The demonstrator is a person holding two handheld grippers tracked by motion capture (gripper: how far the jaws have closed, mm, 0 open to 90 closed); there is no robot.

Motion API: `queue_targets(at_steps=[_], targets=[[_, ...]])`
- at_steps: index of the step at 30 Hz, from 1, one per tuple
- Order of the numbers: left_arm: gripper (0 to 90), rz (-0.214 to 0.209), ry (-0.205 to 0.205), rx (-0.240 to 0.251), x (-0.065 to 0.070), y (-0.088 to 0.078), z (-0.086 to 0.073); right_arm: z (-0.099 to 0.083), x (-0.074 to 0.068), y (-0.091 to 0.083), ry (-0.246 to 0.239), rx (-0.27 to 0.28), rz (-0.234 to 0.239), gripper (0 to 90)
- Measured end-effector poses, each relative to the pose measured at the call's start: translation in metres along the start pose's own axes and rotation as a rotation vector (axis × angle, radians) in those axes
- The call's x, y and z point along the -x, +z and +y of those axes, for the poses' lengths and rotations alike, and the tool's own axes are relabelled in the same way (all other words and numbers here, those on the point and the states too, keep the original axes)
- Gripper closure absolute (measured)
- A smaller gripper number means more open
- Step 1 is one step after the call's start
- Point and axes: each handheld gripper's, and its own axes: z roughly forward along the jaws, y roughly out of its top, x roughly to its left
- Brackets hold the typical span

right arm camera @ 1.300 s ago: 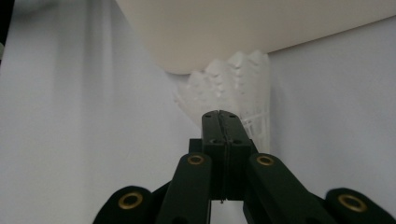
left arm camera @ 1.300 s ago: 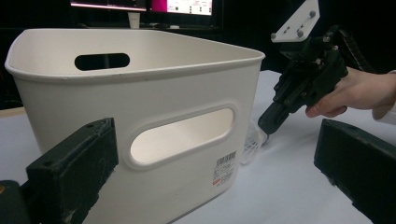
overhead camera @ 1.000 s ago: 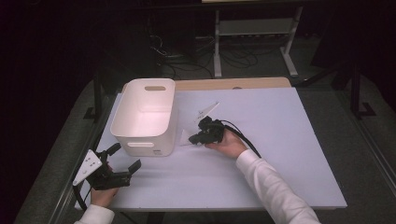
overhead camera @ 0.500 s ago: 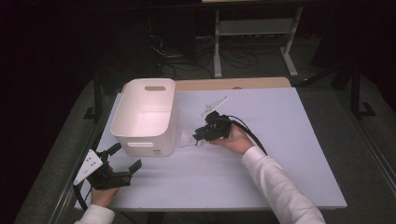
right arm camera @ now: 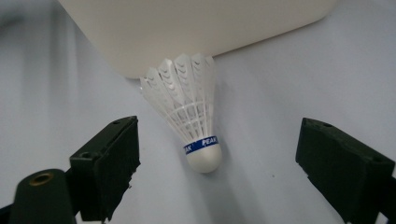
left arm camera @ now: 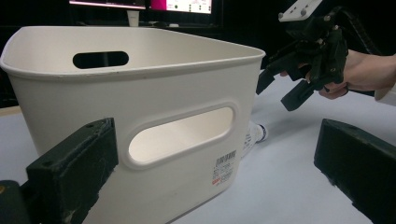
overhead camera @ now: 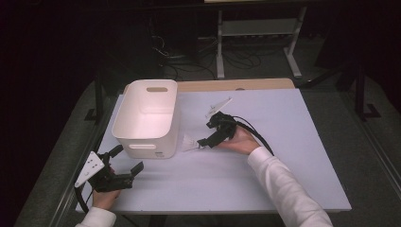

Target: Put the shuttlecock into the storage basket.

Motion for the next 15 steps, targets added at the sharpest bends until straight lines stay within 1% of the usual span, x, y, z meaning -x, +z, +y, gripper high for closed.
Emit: queue_targets(at_steps=[3, 5, 7, 8, 13, 15], targets=[[0.0, 0.000, -0.001, 0.000, 0.000, 0.000, 0.000, 0.000, -0.001, 0.003, -0.022, -0.019, 0.013, 9.6], [0.0, -0.002, -0.004, -0.001, 0.000, 0.000, 0.000, 0.000, 0.002, 0.006, -0.068, -0.043, 0.009, 9.8], [0.0, -0.002, -0.005, -0.003, 0.000, 0.000, 0.000, 0.002, 0.003, 0.008, -0.090, -0.052, 0.022, 11.2], [0.0, -0.002, -0.003, -0.001, 0.000, 0.000, 0.000, 0.002, 0.006, 0.009, -0.115, -0.051, 0.029, 12.1], [0.0, -0.004, 0.000, -0.001, -0.001, 0.000, 0.000, 0.006, 0.009, 0.015, -0.114, -0.076, 0.057, 11.9], [0.0, -0.005, 0.000, -0.002, -0.001, 0.000, 0.000, 0.008, 0.010, 0.018, -0.126, -0.086, 0.066, 12.6]])
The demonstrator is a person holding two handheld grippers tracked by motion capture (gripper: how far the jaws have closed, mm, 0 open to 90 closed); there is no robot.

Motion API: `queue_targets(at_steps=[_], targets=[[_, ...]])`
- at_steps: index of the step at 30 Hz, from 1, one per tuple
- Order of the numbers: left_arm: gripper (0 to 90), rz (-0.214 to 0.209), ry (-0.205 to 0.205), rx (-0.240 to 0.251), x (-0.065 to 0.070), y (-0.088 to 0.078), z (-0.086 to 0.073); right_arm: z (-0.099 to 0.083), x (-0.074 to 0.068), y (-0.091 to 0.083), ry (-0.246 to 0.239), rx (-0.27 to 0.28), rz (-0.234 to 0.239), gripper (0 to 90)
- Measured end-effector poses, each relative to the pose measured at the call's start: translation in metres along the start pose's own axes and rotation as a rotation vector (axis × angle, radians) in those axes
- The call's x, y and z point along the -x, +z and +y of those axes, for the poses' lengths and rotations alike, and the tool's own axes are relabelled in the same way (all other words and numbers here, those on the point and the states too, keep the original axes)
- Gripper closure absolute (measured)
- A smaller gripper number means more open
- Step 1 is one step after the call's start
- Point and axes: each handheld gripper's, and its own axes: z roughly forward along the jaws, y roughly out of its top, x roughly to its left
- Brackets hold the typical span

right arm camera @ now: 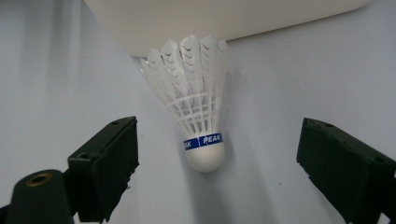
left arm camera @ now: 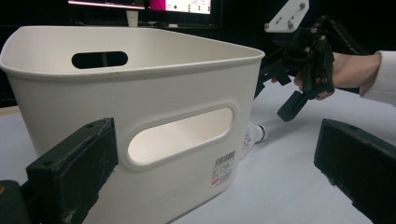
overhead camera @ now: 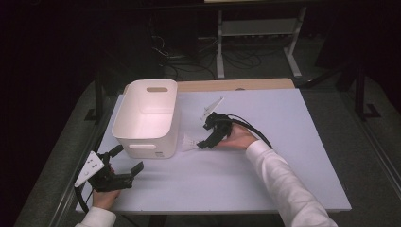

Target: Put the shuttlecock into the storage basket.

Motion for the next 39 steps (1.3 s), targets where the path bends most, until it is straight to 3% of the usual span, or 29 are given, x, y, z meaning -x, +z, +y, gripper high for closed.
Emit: queue_targets(at_steps=[8, 17, 32, 39], targets=[[0.0, 0.001, -0.012, 0.007, 0.001, 0.000, 0.000, 0.005, 0.002, 0.013, -0.046, -0.060, 0.037, 16.8], [0.0, 0.001, -0.005, 0.002, 0.000, -0.001, 0.000, 0.005, 0.002, 0.023, -0.072, -0.102, 0.076, 36.1], [0.0, 0.000, 0.000, 0.000, 0.000, 0.000, 0.000, 0.003, 0.002, 0.029, -0.103, -0.125, 0.045, 62.7], [0.0, 0.002, -0.001, 0.000, 0.000, 0.000, 0.000, 0.002, 0.003, 0.027, -0.097, -0.120, 0.051, 64.0]])
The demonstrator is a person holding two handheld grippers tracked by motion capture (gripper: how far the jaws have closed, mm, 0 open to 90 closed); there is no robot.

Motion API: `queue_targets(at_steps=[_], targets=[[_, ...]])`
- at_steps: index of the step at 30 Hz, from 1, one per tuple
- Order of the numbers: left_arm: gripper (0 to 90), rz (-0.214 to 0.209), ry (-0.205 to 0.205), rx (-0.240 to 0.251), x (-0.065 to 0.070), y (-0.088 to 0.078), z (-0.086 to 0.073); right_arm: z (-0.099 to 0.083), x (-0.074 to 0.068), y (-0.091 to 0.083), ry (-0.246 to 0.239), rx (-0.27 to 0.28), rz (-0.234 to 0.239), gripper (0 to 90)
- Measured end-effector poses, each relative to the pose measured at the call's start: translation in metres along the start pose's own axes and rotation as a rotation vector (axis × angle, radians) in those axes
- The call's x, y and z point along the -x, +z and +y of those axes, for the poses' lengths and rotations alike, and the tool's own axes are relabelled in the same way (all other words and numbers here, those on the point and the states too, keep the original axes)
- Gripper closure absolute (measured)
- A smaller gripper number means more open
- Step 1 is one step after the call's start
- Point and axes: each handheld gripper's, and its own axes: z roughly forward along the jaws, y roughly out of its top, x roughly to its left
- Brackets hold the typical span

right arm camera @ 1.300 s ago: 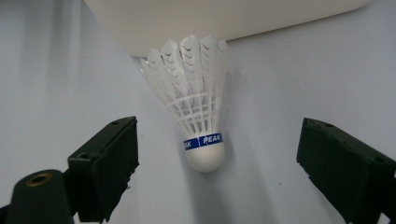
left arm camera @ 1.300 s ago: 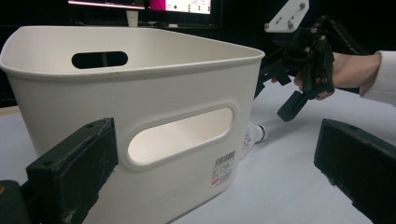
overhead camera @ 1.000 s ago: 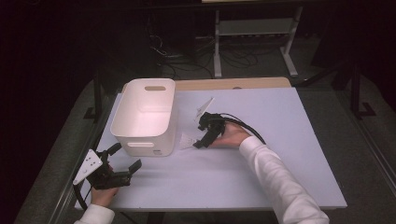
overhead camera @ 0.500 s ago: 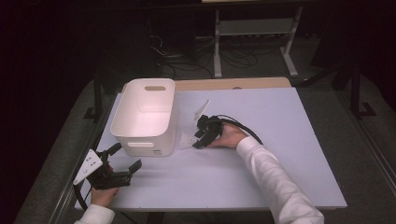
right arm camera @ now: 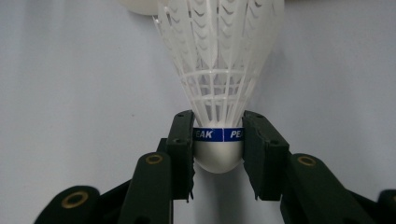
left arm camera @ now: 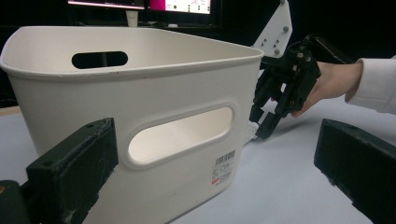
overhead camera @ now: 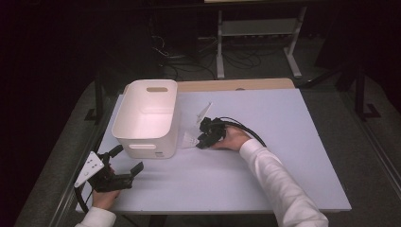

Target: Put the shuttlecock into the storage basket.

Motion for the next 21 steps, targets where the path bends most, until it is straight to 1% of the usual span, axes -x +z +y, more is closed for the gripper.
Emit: queue_targets(at_steps=[5, 6, 8, 11, 15, 17, 18, 20, 21], targets=[[0.0, -0.002, 0.004, 0.001, 0.000, 0.000, 0.000, 0.000, 0.000, -0.007, 0.010, 0.025, 0.004, 64.0], [0.0, -0.002, 0.003, 0.001, 0.000, 0.000, 0.000, 0.000, -0.001, -0.008, 0.021, 0.024, 0.007, 64.0], [0.0, -0.002, 0.001, 0.002, 0.000, 0.000, 0.000, 0.000, 0.000, -0.011, 0.018, 0.033, 0.006, 64.0], [0.0, -0.002, 0.003, 0.001, 0.000, 0.000, 0.000, 0.000, 0.000, -0.015, 0.026, 0.043, 0.006, 64.0], [0.0, -0.002, 0.000, 0.001, 0.000, 0.001, 0.000, 0.003, 0.000, -0.022, 0.065, 0.069, 0.013, 64.0], [0.0, -0.002, -0.001, 0.001, 0.001, 0.001, 0.000, 0.005, -0.002, -0.025, 0.072, 0.078, 0.011, 64.0], [0.0, -0.001, 0.000, 0.001, 0.001, 0.001, 0.000, 0.005, -0.002, -0.027, 0.057, 0.086, 0.008, 64.0], [0.0, -0.001, 0.003, 0.001, 0.000, 0.001, 0.000, 0.006, -0.004, -0.029, 0.062, 0.093, 0.008, 64.0], [0.0, -0.001, 0.003, 0.002, 0.000, 0.001, 0.000, 0.007, -0.005, -0.031, 0.064, 0.088, -0.006, 64.0]])
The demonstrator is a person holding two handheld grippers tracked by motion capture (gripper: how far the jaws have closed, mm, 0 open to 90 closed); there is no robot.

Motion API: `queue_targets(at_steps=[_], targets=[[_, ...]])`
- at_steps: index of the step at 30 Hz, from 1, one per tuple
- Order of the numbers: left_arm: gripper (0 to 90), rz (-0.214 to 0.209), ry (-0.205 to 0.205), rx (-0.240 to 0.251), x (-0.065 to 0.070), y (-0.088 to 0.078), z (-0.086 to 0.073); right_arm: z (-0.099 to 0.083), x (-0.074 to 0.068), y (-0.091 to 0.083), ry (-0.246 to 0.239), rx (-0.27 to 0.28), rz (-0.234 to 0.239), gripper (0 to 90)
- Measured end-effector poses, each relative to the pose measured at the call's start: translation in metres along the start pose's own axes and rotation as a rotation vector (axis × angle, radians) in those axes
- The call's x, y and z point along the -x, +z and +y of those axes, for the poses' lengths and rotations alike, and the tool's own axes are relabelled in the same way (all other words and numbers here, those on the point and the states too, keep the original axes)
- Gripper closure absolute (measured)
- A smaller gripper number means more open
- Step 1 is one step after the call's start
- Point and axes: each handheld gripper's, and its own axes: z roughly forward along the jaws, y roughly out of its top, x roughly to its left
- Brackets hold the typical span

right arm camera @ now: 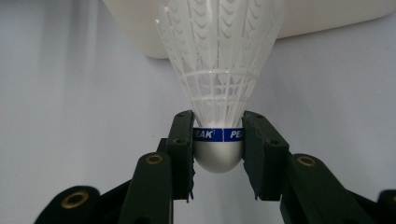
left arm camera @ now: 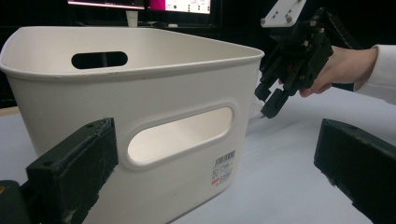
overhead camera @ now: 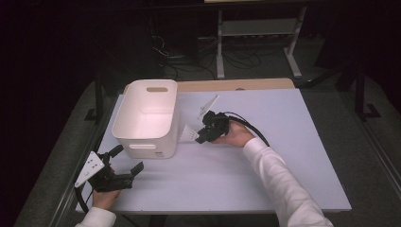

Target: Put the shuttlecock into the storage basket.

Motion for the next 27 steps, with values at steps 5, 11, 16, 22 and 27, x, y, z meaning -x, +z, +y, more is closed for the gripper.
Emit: queue_targets(at_steps=[5, 11, 16, 22, 27], targets=[[0.0, -0.001, -0.006, 0.000, 0.001, 0.000, 0.000, 0.002, -0.002, -0.010, 0.027, 0.025, 0.011, 64.0], [0.0, -0.003, -0.006, 0.001, 0.001, 0.000, 0.000, 0.004, -0.004, -0.023, 0.023, 0.055, -0.004, 64.0], [0.0, -0.003, -0.007, 0.001, 0.001, 0.001, 0.000, 0.005, -0.005, -0.031, 0.024, 0.063, -0.008, 64.0], [0.0, -0.004, -0.008, 0.004, 0.002, 0.001, 0.001, 0.013, -0.008, -0.040, 0.009, 0.069, -0.020, 64.0], [0.0, -0.008, -0.009, 0.011, 0.002, 0.001, 0.000, 0.017, -0.009, -0.049, -0.002, 0.076, -0.023, 64.0]])
